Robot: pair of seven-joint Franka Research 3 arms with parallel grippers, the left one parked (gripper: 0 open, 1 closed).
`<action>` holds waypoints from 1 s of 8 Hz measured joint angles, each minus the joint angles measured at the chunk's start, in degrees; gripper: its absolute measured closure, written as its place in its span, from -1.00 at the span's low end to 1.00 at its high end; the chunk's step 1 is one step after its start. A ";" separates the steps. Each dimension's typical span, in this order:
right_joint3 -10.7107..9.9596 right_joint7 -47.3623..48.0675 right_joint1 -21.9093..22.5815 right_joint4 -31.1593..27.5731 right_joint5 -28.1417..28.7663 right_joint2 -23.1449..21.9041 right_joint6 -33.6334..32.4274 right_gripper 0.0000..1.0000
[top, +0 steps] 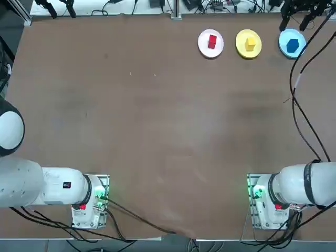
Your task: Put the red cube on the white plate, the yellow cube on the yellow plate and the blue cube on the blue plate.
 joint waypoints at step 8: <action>-3.06 -0.22 4.70 3.82 -0.01 4.20 1.70 -1.00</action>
